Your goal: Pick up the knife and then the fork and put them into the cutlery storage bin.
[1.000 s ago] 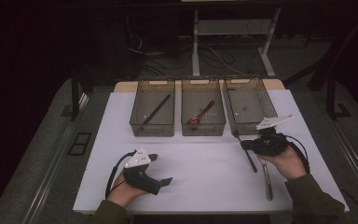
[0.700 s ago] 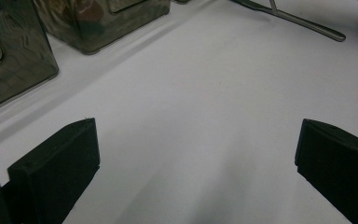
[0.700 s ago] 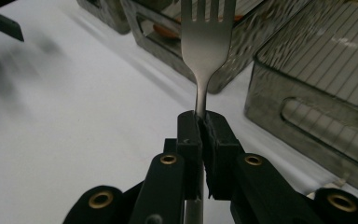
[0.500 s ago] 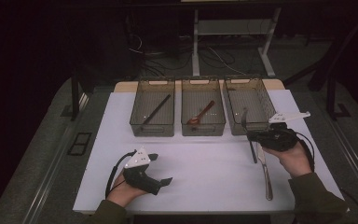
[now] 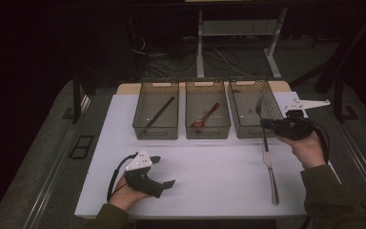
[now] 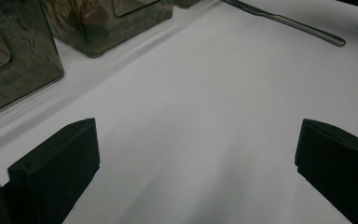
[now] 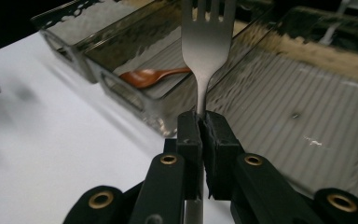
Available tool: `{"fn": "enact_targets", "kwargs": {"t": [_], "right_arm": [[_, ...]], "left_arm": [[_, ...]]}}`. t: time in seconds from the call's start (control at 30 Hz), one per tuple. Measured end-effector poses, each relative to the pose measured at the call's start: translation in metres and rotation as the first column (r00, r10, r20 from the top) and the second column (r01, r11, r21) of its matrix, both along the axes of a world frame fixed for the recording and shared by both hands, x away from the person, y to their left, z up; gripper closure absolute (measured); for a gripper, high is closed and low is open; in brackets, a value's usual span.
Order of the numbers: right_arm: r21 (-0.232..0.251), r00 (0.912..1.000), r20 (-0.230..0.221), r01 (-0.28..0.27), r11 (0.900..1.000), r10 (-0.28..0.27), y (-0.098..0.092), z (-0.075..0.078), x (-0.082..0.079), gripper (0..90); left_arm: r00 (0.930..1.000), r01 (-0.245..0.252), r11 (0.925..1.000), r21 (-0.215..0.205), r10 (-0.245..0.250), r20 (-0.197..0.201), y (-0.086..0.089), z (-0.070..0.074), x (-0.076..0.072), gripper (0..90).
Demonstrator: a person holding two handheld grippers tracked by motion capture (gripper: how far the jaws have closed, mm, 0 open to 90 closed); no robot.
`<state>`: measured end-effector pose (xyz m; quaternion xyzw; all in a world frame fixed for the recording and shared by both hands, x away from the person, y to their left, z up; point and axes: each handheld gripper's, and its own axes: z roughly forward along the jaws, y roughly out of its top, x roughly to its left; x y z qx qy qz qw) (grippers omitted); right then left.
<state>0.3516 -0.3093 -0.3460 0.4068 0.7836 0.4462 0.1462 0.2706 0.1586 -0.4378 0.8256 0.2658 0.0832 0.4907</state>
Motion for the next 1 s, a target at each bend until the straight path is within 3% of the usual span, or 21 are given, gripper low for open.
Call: {"fn": "enact_targets", "kwargs": {"t": [0.27,0.5,0.77,1.0], "right_arm": [[-0.005,0.9973,0.053,0.052,0.999,-0.051,-0.011,0.029,0.022,84.4],[-0.02,0.9928,0.076,0.094,0.995,-0.092,-0.018,0.04,0.048,84.4],[-0.041,0.9853,0.08,0.154,0.987,-0.151,-0.025,0.039,0.076,84.4],[-0.071,0.985,0.034,0.171,0.983,-0.169,-0.026,0.022,0.091,84.4]], "left_arm": [[1.0,0.005,1.0,0.006,-0.005,-0.002,0.0,0.0,0.0,0.0],[1.0,0.003,1.0,0.005,-0.003,-0.002,0.0,0.0,0.0,0.0],[1.0,0.001,1.0,0.002,-0.001,-0.004,0.0,0.0,-0.001,0.0],[1.0,0.004,1.0,0.002,-0.004,-0.001,0.0,0.0,-0.001,0.0]]}}
